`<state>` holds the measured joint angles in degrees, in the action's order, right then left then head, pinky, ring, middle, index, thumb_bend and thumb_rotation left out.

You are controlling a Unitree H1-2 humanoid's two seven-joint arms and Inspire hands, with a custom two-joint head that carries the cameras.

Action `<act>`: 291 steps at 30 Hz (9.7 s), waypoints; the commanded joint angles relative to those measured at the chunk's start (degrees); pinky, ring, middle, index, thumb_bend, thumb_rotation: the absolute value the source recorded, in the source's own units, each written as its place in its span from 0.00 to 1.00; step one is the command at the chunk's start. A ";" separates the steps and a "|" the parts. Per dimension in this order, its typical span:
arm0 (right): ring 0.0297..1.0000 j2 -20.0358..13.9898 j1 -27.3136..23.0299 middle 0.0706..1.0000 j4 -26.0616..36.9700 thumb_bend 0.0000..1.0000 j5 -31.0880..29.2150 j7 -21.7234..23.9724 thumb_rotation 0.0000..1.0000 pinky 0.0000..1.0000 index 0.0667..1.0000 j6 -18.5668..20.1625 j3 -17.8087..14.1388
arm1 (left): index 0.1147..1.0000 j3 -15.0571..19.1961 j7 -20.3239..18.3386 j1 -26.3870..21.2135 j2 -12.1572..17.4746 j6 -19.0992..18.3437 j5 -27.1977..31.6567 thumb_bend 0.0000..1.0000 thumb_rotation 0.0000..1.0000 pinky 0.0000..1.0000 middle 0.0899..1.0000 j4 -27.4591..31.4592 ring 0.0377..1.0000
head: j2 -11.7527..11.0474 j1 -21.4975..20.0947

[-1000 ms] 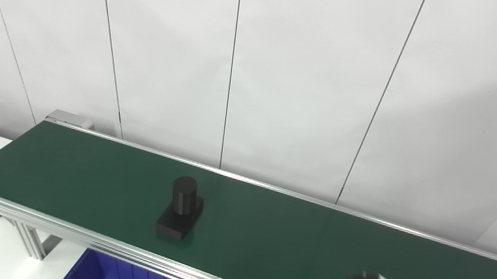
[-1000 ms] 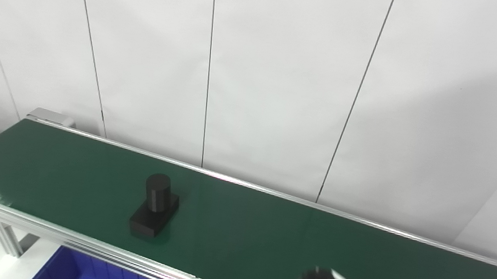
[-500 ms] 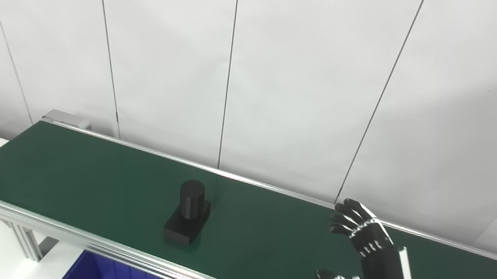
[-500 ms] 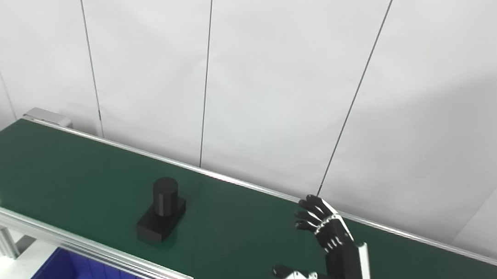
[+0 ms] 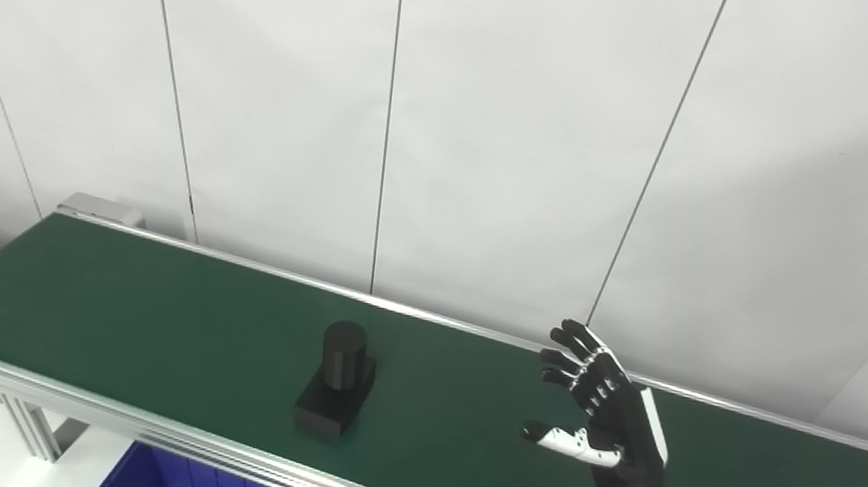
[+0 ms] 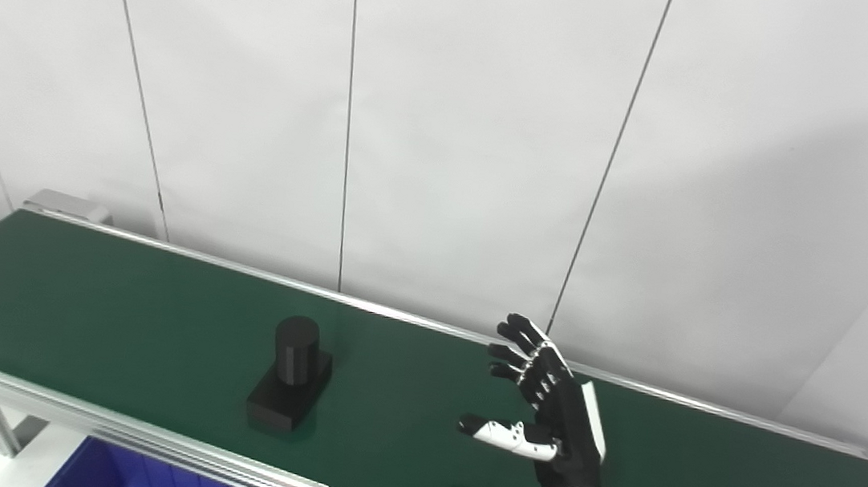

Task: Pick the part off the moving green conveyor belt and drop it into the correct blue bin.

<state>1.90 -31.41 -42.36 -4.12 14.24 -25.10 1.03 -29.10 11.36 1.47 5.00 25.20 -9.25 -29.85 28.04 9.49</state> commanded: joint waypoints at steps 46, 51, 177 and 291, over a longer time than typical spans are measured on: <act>0.96 -2.38 -8.90 0.95 -12.38 1.00 18.43 -12.42 0.29 0.92 0.90 -1.78 13.84 | 0.78 -2.38 3.74 1.40 -1.21 1.73 -1.87 0.93 0.22 0.68 0.78 5.55 0.75 | 2.64 0.99; 0.95 -1.53 -9.78 0.96 -15.10 0.99 14.43 -10.12 0.25 0.92 0.89 -1.41 10.77 | 0.78 -2.53 3.53 1.60 -1.16 1.73 -1.69 0.93 0.21 0.68 0.78 6.00 0.75 | 2.83 0.83; 0.34 -8.30 13.56 0.39 39.66 0.52 23.42 -18.59 0.00 0.29 0.49 26.35 2.43 | 0.81 8.02 -10.14 4.57 2.75 1.71 6.29 0.91 0.22 0.77 0.77 16.59 0.79 | 14.26 -25.73; 0.56 -11.38 42.97 0.66 50.99 1.00 26.61 -18.27 0.49 0.45 0.72 25.19 13.60 | 0.83 20.25 -26.42 7.27 0.17 1.16 10.98 0.90 0.18 0.81 0.79 20.68 0.80 | 20.09 -27.94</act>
<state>-8.57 11.42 5.31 24.54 -5.09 3.88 15.33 -8.26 -15.73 9.17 6.10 25.06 2.67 -10.81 47.90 -19.71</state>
